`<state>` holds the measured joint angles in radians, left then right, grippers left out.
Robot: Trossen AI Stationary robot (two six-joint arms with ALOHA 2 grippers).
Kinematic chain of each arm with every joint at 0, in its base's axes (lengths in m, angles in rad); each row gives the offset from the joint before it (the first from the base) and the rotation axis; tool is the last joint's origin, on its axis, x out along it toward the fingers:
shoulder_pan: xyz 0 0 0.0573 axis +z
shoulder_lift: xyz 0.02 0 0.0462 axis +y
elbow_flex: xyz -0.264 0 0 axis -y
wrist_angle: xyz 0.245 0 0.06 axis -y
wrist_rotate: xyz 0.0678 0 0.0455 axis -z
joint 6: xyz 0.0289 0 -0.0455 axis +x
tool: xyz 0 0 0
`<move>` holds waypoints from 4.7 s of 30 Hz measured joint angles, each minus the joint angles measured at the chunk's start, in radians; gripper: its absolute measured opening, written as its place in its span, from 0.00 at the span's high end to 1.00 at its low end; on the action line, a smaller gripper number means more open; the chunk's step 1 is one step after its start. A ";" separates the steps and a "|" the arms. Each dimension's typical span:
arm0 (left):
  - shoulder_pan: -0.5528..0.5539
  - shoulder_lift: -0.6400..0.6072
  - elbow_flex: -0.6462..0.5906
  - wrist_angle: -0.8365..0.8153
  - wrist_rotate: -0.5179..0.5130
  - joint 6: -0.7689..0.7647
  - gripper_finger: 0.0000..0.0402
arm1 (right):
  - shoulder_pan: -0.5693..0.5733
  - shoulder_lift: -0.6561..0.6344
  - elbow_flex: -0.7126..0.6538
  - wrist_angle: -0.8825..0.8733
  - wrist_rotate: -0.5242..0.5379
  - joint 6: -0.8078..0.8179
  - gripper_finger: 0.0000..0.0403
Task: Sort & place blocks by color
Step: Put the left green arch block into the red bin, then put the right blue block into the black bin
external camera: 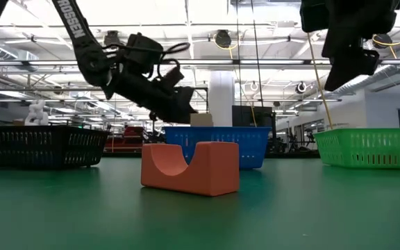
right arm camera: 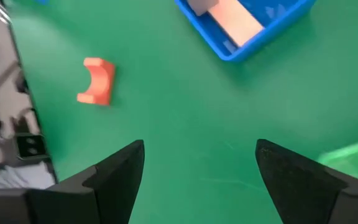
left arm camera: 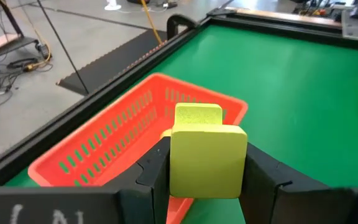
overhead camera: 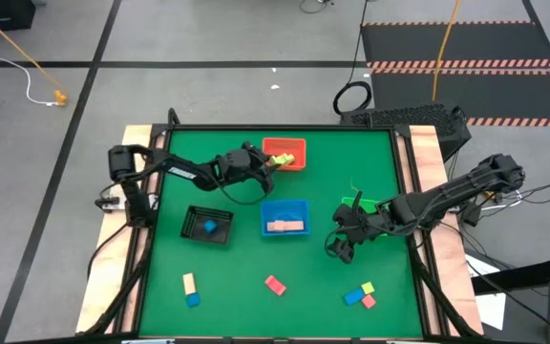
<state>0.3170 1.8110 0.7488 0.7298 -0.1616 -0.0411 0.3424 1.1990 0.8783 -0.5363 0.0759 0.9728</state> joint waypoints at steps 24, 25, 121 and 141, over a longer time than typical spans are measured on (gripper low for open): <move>-0.046 -0.022 0.021 0.048 0.017 -0.078 0.44 | 0.079 0.000 -0.063 0.052 -0.277 -0.032 0.27; -0.059 -0.032 0.020 0.042 0.023 -0.084 0.44 | 0.098 0.000 -0.064 0.039 -0.286 -0.014 0.27; -0.658 -0.343 0.020 -0.016 -0.162 0.429 0.44 | 0.067 0.243 -0.063 1.153 0.417 -1.115 0.73; -0.579 -0.342 0.020 0.032 0.046 0.375 0.44 | -0.024 0.243 -0.063 1.233 0.259 -1.201 0.73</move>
<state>-0.2619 1.4690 0.7685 0.7622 -0.1156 0.3341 0.3182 1.4422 0.8150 0.6969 0.3347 -0.2279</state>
